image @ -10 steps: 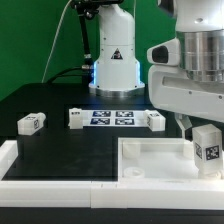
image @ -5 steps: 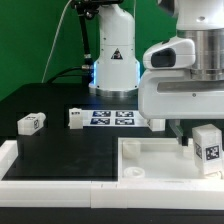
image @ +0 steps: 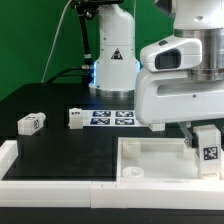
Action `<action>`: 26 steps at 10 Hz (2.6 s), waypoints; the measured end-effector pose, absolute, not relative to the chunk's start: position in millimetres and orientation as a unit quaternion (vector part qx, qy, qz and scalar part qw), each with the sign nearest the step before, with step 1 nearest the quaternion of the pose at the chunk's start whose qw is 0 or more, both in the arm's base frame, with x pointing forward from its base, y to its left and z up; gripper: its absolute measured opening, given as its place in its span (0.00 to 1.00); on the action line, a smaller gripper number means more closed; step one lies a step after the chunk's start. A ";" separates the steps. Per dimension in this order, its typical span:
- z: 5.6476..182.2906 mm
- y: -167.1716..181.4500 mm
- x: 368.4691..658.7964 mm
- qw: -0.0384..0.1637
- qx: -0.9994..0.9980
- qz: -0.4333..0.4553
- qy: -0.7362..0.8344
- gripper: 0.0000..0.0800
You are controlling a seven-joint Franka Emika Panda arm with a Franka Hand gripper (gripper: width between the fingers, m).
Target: Assemble one leg
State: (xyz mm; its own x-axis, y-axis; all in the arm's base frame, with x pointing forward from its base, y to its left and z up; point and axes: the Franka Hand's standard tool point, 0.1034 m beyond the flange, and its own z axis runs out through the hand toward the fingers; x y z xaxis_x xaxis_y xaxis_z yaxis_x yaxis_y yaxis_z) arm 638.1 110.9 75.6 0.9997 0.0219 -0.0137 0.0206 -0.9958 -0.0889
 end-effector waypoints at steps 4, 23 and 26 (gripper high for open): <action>75.5 111.0 638.0 0.045 -0.999 0.008 0.009 0.36; 73.9 123.1 637.1 0.047 -0.913 0.026 0.404 0.81; 74.0 121.8 637.0 0.047 -0.968 0.018 0.244 0.81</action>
Offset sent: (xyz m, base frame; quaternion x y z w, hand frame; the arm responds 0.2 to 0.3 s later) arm 0.0000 0.0000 0.0000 0.0000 0.0000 0.0000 1.0000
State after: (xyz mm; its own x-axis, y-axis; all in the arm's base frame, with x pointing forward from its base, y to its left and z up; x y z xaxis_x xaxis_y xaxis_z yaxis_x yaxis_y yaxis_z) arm 637.0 121.8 74.0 0.8803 -0.4709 -0.0584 -0.4743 -0.8764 -0.0828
